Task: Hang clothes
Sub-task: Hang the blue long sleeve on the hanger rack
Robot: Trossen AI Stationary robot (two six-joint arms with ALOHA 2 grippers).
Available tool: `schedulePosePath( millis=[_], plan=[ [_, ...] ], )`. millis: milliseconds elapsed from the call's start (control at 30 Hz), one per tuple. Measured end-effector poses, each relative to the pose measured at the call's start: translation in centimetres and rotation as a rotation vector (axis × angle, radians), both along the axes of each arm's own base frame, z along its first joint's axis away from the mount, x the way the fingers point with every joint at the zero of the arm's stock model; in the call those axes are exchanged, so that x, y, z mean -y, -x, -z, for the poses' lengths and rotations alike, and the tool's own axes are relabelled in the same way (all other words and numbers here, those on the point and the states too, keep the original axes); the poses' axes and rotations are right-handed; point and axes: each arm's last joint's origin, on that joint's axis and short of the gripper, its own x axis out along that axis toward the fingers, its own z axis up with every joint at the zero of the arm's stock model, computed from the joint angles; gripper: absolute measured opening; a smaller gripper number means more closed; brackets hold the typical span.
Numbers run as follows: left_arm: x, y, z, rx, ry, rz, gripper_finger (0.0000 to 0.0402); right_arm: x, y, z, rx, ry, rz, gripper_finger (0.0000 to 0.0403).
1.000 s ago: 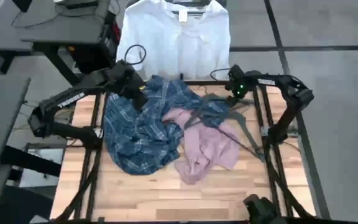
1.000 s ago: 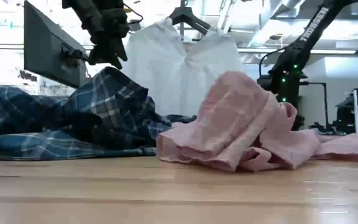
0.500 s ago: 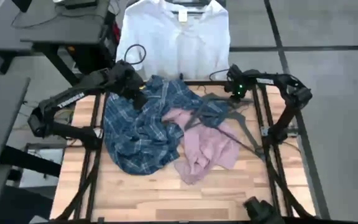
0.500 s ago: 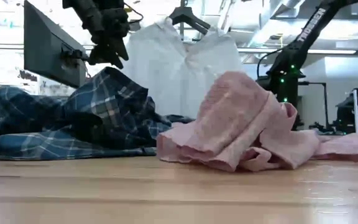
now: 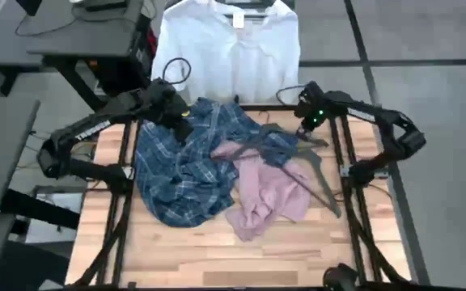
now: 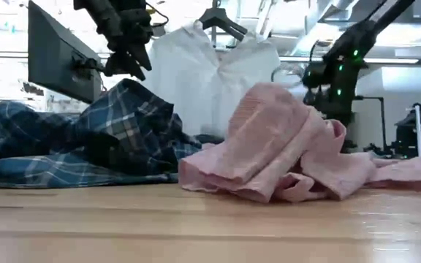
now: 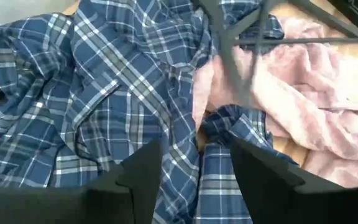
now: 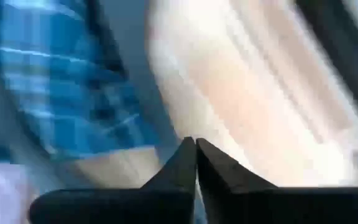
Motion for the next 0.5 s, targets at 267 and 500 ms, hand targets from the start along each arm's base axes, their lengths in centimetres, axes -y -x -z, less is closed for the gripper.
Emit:
schedulePosePath(
  millis=[267, 500],
  plan=[
    [0.0, -0.3, -0.2, 0.033, 0.002, -0.015, 0.0173, -0.9, 0.4, -2.5, 0.089, 0.058, 0.058, 0.0001],
    [0.0, -0.4, -0.3, 0.053, 0.012, -0.011, 0.0173, -0.8, 0.8, -1.8, 0.135, -0.083, 0.138, 0.0058]
  ],
)
